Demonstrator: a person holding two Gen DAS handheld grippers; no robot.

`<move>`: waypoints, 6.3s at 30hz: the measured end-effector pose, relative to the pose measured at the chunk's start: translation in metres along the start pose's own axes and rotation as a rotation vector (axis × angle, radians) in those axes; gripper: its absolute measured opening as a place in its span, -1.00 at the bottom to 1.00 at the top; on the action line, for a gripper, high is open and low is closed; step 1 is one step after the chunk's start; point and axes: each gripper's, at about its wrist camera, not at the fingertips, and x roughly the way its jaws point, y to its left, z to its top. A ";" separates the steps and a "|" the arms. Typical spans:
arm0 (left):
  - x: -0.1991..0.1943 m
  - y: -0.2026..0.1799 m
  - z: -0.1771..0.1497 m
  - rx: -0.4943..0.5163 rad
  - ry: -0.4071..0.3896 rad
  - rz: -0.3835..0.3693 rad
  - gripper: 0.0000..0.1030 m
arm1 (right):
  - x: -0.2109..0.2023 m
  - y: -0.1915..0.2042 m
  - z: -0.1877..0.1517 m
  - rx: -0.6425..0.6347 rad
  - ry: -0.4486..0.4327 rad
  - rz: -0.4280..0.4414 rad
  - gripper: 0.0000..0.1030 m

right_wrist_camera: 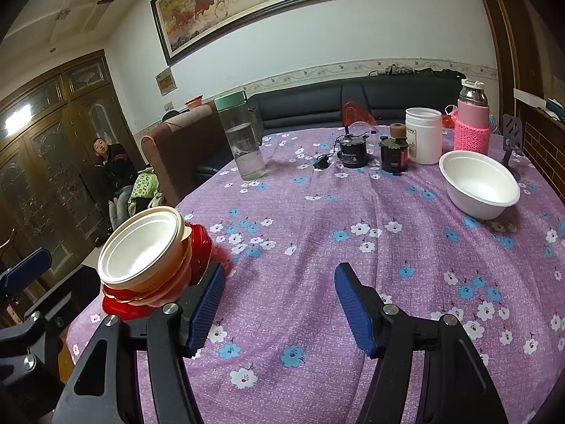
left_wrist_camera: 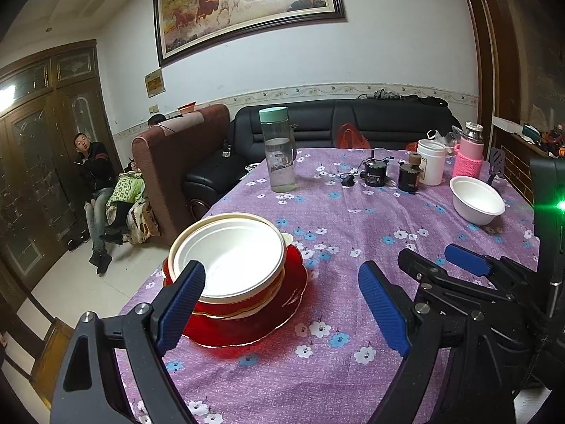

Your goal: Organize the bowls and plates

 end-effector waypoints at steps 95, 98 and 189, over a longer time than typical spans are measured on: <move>0.098 0.103 0.042 -0.192 0.281 0.035 -0.65 | 0.089 0.087 0.054 -0.057 0.237 0.254 -0.80; 0.118 0.126 0.035 -0.200 0.307 0.086 -0.59 | 0.112 0.109 0.050 -0.064 0.272 0.242 -0.80; -0.014 0.096 -0.039 -0.296 0.005 0.139 0.99 | -0.009 0.120 -0.067 -0.188 -0.068 -0.163 0.77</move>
